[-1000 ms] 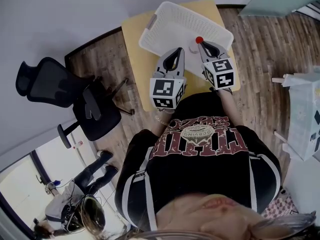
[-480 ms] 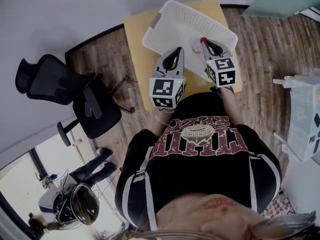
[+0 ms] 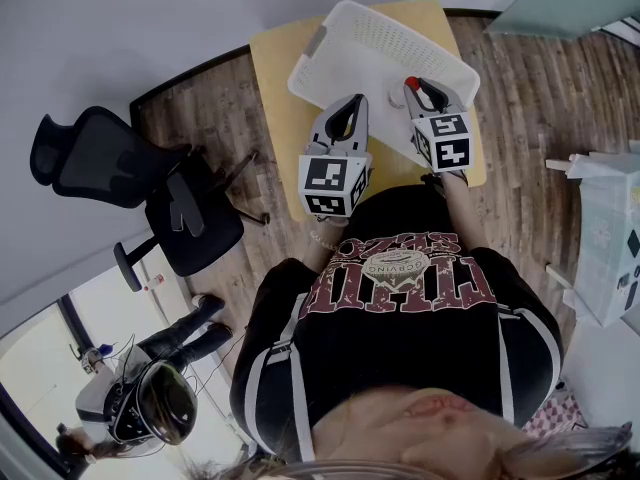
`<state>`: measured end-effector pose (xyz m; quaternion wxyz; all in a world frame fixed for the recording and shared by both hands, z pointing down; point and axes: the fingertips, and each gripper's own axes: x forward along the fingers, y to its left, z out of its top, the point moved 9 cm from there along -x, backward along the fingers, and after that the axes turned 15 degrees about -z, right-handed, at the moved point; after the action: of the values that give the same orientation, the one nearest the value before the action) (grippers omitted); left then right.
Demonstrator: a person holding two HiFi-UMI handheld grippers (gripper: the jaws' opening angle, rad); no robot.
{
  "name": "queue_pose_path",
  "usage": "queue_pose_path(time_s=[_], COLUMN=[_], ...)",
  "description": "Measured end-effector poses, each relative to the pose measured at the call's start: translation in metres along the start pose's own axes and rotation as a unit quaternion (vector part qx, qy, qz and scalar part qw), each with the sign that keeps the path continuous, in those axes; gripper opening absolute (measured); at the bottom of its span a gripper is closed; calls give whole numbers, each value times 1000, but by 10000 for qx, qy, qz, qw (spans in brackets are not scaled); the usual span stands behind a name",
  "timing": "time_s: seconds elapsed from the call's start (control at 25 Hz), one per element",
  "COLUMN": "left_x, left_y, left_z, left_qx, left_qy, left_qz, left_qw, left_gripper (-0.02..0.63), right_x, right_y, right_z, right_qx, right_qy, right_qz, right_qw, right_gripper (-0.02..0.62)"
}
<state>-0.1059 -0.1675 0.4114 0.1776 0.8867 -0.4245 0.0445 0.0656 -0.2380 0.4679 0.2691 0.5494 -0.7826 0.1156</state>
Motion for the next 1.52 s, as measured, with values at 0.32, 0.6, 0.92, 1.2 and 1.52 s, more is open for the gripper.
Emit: queue_pose_path(time_s=[0.32,0.6,0.92,1.2,1.52], left_x=[-3,-4,-3,-2,-5], left_y=[3,5,7,8,10], left_z=[0,-1,0,2,0], left_qx=[-23,-46,-59,-79,-103], left_qy=[-5,-12,-6,-7,-25], left_qz=[46,98,113,158,212], left_qw=[10000,9999,9999,9998,9997], left_gripper=[41,41,41,41,41], right_x=[6,10,17,24,31], right_y=[1,1,4,5,7], right_z=[1,4,-1,-8,-7], right_qx=[-60,-181,-377,-454,-488], right_qy=[61,10,141,295,305], right_qz=[-94,-214,-220,-192,-187], right_qw=[9999,9996,9989,9983,9982], right_gripper=[121,140,146,146,146])
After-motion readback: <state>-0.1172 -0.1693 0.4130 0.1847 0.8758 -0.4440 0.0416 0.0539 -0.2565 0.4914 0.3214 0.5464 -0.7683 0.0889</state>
